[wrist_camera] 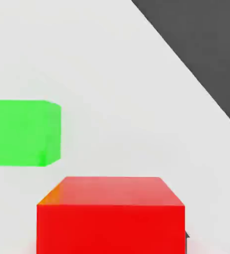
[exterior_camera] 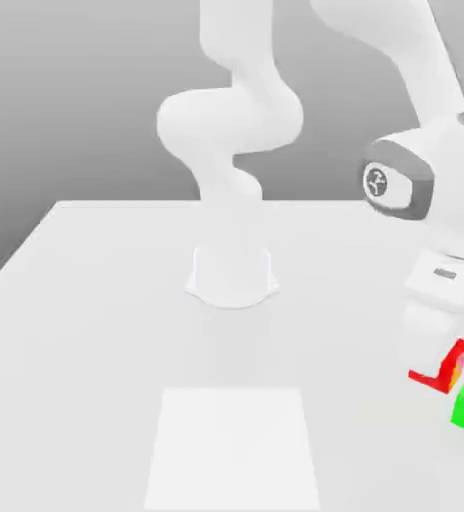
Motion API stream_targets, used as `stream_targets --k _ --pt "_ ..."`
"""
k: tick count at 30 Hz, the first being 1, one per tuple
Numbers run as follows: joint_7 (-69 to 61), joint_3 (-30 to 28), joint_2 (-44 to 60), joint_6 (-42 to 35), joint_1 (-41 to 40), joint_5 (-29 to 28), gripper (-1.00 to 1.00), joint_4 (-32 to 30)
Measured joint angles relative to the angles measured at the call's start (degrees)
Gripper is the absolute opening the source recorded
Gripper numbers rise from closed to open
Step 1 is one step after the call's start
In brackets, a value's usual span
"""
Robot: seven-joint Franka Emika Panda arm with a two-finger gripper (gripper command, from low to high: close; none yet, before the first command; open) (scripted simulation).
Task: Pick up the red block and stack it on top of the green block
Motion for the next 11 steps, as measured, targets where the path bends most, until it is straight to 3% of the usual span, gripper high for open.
stream_targets --k 3,7,8,11 --pt "3.27 1.55 1.89 -0.77 2.67 -1.64 -1.00 2.50" --pt "6.95 -0.35 9.12 5.24 4.78 -6.11 -1.00 3.45" --pt "7.53 -0.89 10.46 6.44 5.22 -6.90 1.00 3.54" --pt "7.53 -0.89 10.46 6.44 5.22 -6.90 1.00 3.54"
